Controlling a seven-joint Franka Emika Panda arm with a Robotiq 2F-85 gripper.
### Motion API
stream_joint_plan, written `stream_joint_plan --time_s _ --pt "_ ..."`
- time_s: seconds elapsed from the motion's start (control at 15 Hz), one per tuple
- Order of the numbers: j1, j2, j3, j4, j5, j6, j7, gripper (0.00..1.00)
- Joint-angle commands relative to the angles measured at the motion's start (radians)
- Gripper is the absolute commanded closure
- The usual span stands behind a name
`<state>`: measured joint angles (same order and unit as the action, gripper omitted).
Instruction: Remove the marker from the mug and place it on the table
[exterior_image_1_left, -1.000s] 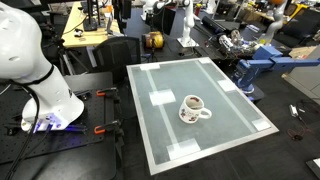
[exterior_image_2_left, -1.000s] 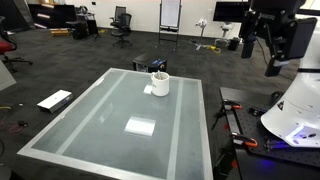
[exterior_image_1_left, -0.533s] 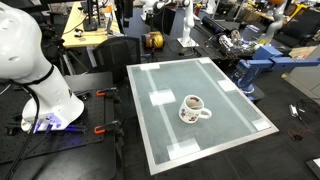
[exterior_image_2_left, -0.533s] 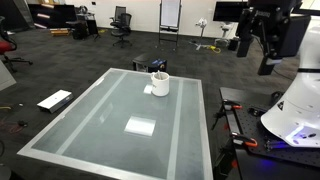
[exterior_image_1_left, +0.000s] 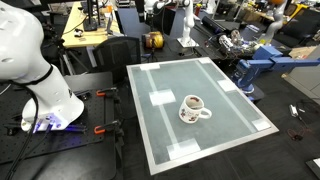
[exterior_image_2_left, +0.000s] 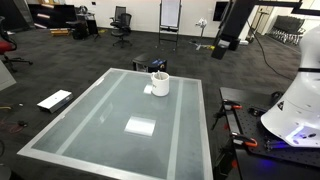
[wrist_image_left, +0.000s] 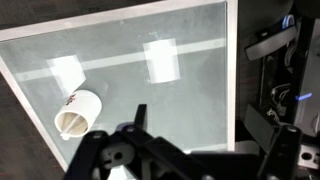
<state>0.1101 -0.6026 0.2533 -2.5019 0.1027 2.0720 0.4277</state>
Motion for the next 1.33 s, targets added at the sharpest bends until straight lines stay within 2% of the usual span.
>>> stream_joint_plan --time_s 0.0,0.27,0.53,0.93,1.27 --pt "-0.085 0.011 0.044 -0.019 -0.07 0.114 0.15 0.0" --pt "-0.18 0.034 0.071 -0.051 -0.177 0.243 0.328 0.0" --pt "-0.253 0.082 0.06 -0.076 -0.285 0.311 0.464 0.0" --pt "-0.31 0.171 0.024 -0.103 -0.4 0.388 0.579 0.0" --pt "-0.327 0.249 -0.026 -0.122 -0.448 0.476 0.626 0.0"
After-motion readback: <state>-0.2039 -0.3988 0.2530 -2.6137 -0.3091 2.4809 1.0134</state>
